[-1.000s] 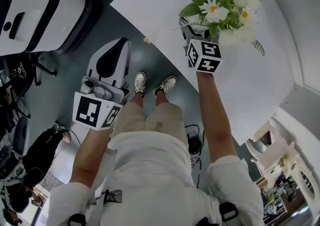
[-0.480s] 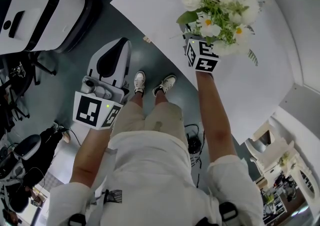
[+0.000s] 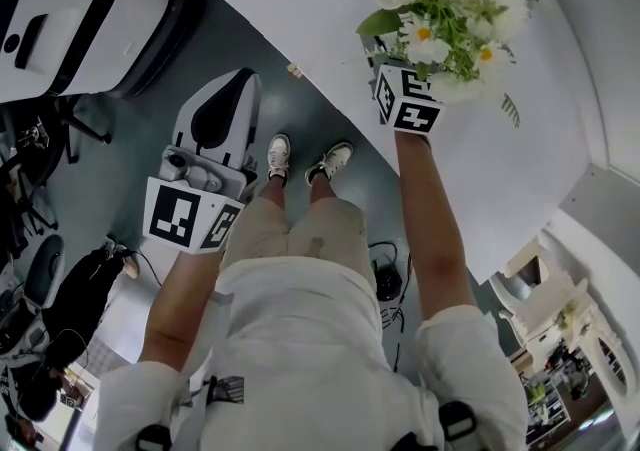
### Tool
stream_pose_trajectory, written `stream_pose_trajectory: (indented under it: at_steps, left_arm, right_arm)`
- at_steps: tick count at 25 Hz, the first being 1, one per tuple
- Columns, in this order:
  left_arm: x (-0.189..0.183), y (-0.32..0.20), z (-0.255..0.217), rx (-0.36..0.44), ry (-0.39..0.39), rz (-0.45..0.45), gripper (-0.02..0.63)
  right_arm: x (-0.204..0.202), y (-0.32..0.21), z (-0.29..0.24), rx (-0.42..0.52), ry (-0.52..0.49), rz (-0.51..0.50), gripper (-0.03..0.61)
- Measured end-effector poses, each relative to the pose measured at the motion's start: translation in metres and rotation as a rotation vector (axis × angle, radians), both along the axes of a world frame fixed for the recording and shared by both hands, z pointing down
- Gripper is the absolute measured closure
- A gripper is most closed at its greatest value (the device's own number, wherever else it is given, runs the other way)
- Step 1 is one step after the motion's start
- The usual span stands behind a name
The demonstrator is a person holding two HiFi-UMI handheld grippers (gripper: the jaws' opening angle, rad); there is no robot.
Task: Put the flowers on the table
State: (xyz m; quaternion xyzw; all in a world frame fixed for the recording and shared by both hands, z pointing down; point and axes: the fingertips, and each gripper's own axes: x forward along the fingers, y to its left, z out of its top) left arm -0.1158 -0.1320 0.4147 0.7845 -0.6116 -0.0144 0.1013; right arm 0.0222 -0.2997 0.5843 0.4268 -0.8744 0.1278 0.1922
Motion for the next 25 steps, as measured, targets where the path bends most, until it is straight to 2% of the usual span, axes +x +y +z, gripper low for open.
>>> stream_pose_trajectory:
  at_steps: [8,15,25]
  left_arm:
    - [0.002,-0.004,-0.004,0.006,0.004,0.004,0.598]
    - [0.008,-0.003,-0.006,0.011,0.005,0.009,0.598]
    - [0.006,0.003,-0.009,0.018,0.006,0.004,0.598]
  right_arm:
    - [0.000,-0.001,0.002,-0.021,0.019,-0.009,0.201]
    - [0.004,-0.001,0.009,-0.091,0.015,0.006,0.199]
    - [0.005,0.001,0.009,-0.111,0.048,0.018,0.198]
